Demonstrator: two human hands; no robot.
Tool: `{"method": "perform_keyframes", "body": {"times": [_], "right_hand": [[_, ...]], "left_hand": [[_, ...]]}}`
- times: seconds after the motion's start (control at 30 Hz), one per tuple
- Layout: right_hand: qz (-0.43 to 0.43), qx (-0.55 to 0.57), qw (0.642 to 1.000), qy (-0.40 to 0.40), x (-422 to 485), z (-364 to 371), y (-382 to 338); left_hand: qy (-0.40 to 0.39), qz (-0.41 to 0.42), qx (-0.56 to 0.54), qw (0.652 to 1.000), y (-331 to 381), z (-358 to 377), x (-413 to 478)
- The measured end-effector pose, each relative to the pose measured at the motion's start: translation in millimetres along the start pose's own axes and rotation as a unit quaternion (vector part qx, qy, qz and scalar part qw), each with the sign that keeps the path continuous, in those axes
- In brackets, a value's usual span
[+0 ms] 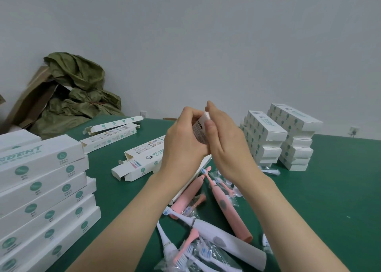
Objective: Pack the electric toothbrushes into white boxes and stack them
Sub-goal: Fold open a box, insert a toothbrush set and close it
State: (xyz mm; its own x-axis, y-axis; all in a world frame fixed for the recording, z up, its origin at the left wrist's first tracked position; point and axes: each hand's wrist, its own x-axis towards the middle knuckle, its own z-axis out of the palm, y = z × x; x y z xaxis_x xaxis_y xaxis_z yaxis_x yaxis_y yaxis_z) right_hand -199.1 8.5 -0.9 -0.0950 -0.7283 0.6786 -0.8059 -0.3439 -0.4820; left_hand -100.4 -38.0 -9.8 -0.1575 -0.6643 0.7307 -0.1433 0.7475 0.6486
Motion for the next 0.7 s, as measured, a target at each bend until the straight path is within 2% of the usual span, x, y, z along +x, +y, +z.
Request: {"method": "perform_keyframes", "body": {"times": [0.1,0.17,0.2,0.27,0.3,0.33,0.4,0.43,0.5,0.57,0.6,0.63,0.67,0.7], "right_hand": [[-0.018,-0.047,0.995,-0.083,-2,0,0],[-0.009,0.027,0.996,-0.081,-4,2,-5],[0.011,0.099,0.994,-0.049,-3,3,-7],[0.083,0.232,0.968,0.052,0,1,-6],[0.132,0.265,0.95,0.097,4,-3,-3],[0.187,0.261,0.94,0.118,7,-7,2],[0.308,0.193,0.928,0.083,8,-15,16],[0.363,0.194,0.91,0.048,7,-17,22],[0.446,0.301,0.843,-0.01,3,-16,27],[0.471,0.424,0.773,-0.034,1,-16,28],[0.472,0.462,0.75,-0.027,0,-15,28],[0.472,0.481,0.739,-0.003,0,-15,31],[0.468,0.482,0.74,0.036,-1,-14,34],[0.459,0.458,0.758,0.078,-1,-15,36]], "left_hand": [[-0.006,-0.003,0.01,1.0,-5,-5,2],[-0.015,0.009,0.016,1.0,-4,-11,2],[-0.009,0.022,0.01,1.0,-1,-15,3],[0.032,0.04,-0.03,0.998,8,-27,9],[0.059,0.042,-0.069,0.995,13,-34,12],[0.078,0.043,-0.121,0.989,18,-40,16],[0.085,0.051,-0.229,0.968,24,-52,21],[0.071,0.051,-0.277,0.957,25,-57,23],[0.02,0.032,-0.348,0.937,26,-62,27],[-0.02,-0.001,-0.411,0.912,20,-64,30],[-0.028,-0.018,-0.429,0.903,16,-65,31],[-0.029,-0.032,-0.417,0.908,10,-65,31],[-0.023,-0.04,-0.347,0.937,5,-66,32],[-0.015,-0.043,-0.209,0.977,-2,-67,32]]}}
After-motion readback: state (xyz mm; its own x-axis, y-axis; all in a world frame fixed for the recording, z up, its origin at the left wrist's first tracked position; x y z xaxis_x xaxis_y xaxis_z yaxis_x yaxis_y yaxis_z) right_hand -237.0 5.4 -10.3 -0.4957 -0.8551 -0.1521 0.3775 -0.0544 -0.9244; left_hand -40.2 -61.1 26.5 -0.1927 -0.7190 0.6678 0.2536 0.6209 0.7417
